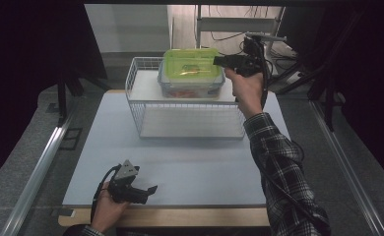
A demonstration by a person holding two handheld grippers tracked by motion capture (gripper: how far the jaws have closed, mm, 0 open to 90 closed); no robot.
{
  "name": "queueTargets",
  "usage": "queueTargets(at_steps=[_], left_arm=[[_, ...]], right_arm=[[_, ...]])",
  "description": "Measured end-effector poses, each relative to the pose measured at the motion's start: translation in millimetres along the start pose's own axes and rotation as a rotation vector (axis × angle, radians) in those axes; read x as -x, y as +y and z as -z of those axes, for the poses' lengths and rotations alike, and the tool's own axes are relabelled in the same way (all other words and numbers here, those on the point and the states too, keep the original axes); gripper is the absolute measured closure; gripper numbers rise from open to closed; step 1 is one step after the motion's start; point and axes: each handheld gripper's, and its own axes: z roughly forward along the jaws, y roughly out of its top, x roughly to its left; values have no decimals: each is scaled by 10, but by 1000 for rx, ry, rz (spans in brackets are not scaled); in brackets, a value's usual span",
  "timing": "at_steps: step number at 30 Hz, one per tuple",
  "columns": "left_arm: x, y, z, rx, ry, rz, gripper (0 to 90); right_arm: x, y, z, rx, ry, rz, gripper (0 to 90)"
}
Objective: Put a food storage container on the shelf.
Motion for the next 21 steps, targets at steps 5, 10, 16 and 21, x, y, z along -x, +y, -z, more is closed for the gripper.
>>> queueTargets(at_steps=[5,10,16,21], left_arm=[[1,1,2,1,0,-1,35],[1,1,3,1,-1,-1,35],[12,5,-3,1,-1,-1,35],[10,7,-1,-2,0,-4,35]], right_arm=[[16,1,-7,1,4,3,636],[14,17,19,-12,8,14,542],[41,39,74,-42,23,15,475],[74,31,91,-44,20,25,410]])
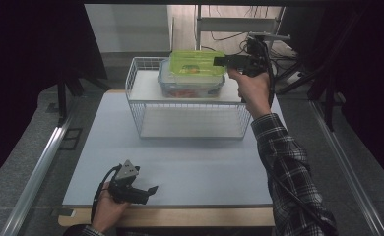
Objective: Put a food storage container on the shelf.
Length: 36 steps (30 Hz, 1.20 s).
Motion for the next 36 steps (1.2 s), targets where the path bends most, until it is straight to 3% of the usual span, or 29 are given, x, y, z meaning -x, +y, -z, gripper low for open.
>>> queueTargets(at_steps=[4,8,16,20,23,30,36], left_arm=[[-2,-1,-2,-1,0,-1,35],[0,-1,-3,1,1,0,35],[10,3,-7,-3,1,-2,35],[9,4,-11,-4,1,-3,35],[11,7,-17,-8,2,-7,35],[4,3,-9,-8,1,-6,35],[9,4,-11,-10,0,-10,36]], right_arm=[[47,-5,35,-4,14,-6,378],[50,-49,120,1,38,-1,409],[19,-269,429,47,81,59,621],[26,-436,522,72,80,100,796],[14,-554,447,33,109,122,889],[-96,-602,151,-13,134,148,893],[-119,-576,-15,-25,125,150,893]])
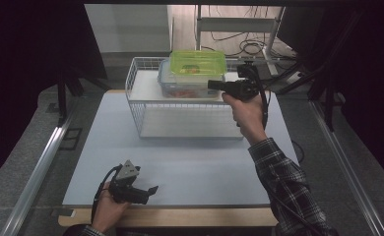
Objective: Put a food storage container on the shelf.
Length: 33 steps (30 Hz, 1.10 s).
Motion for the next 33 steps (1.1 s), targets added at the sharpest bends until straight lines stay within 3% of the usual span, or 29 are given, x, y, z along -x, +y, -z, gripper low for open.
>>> queueTargets(at_steps=[8,12,18,24,33], left_arm=[[1,0,-1,-2,1,-1,36],[0,-3,-5,1,1,1,36],[13,2,-19,-4,2,-4,37],[0,-4,-10,0,1,1,37],[6,-2,-8,-3,0,-2,37]], right_arm=[[7,34,-95,0,2,0,893],[57,27,51,5,-34,21,894],[317,67,260,49,-101,-27,895],[371,120,163,51,-66,-74,895],[276,146,63,41,-60,-62,895]])
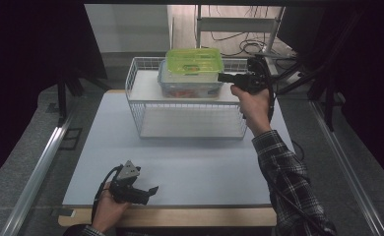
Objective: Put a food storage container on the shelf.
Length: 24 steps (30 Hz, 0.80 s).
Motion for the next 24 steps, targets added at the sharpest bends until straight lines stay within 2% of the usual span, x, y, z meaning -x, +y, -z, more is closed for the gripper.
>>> queueTargets(at_steps=[7,12,19,24], left_arm=[[-3,0,1,3,2,0,37],[-1,1,-3,3,2,1,36],[-3,-1,-4,3,2,2,37],[-3,-1,-9,5,0,3,36]], right_arm=[[7,-80,-5,-6,17,-5,894],[-16,-167,18,-17,36,20,858],[-111,-318,73,-37,50,85,693],[-108,-499,119,-69,33,128,564]])
